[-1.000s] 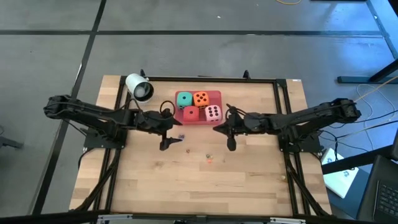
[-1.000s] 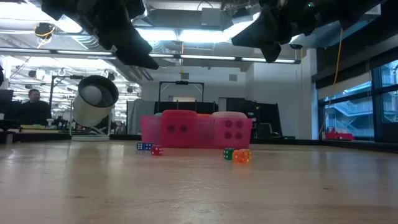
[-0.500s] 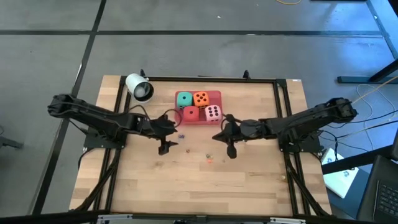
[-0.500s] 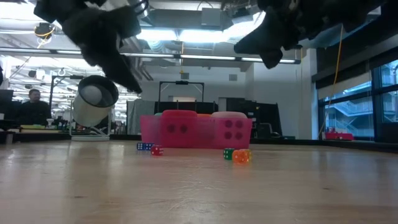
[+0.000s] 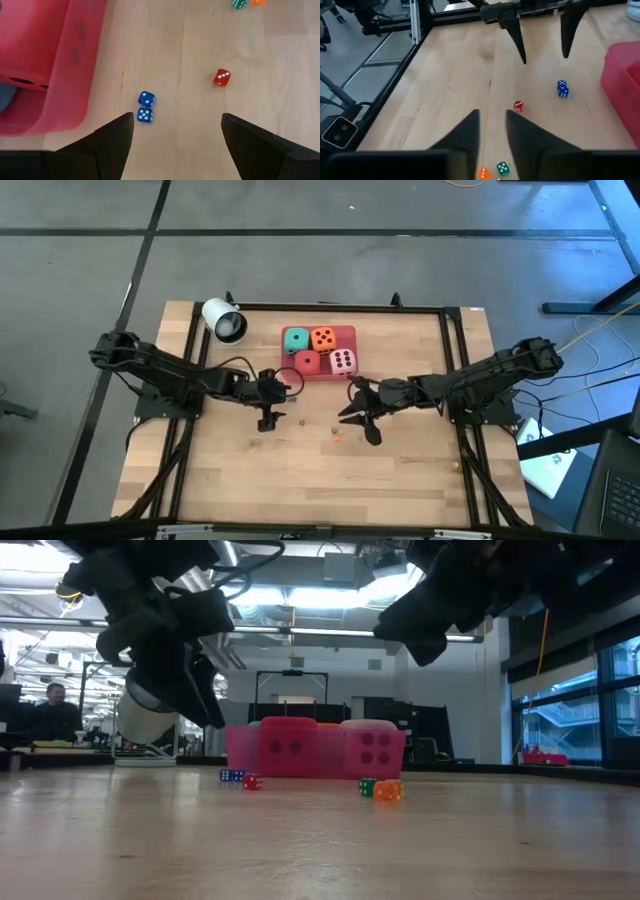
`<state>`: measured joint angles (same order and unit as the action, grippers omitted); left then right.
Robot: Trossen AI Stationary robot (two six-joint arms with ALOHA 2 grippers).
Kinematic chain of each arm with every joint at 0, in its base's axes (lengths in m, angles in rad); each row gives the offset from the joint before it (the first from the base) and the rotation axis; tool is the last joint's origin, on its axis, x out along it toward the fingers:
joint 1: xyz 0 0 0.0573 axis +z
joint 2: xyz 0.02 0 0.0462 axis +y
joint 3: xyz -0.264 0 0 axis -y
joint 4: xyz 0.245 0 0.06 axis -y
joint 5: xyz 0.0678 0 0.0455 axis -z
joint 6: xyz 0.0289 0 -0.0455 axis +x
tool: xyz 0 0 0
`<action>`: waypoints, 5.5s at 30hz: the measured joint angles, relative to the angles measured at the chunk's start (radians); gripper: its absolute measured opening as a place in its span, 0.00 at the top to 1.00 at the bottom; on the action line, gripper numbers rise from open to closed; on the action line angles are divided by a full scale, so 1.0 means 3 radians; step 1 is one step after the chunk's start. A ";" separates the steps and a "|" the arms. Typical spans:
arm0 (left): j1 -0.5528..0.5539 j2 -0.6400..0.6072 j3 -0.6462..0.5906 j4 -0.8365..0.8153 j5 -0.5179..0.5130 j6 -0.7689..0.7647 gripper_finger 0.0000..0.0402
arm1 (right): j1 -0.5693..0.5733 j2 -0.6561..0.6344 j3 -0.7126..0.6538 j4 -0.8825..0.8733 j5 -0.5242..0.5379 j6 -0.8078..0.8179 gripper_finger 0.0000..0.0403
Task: Pick & Place Dice
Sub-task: Put the left small blue dice into the pink bin
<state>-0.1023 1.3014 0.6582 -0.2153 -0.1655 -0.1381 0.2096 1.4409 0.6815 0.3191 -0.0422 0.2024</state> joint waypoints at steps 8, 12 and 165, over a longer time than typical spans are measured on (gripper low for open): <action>0.0014 0.0000 0.0000 0.0009 -0.0191 0.0275 0.27 | 0.0006 0.0005 0.0000 -0.0014 0.0046 0.0085 0.50; 0.0081 0.0038 0.0000 0.0049 -0.0152 0.0283 0.27 | 0.0018 0.0005 0.0000 -0.0014 0.0170 0.0085 0.46; 0.0567 0.0710 0.0006 0.0334 0.0437 0.0385 0.92 | 0.0028 0.0004 0.0000 -0.0075 0.0173 0.0173 0.50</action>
<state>0.0677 1.5143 0.6601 -0.1150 -0.0344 -0.0227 0.2180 1.4422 0.6815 0.2966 0.0097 0.2543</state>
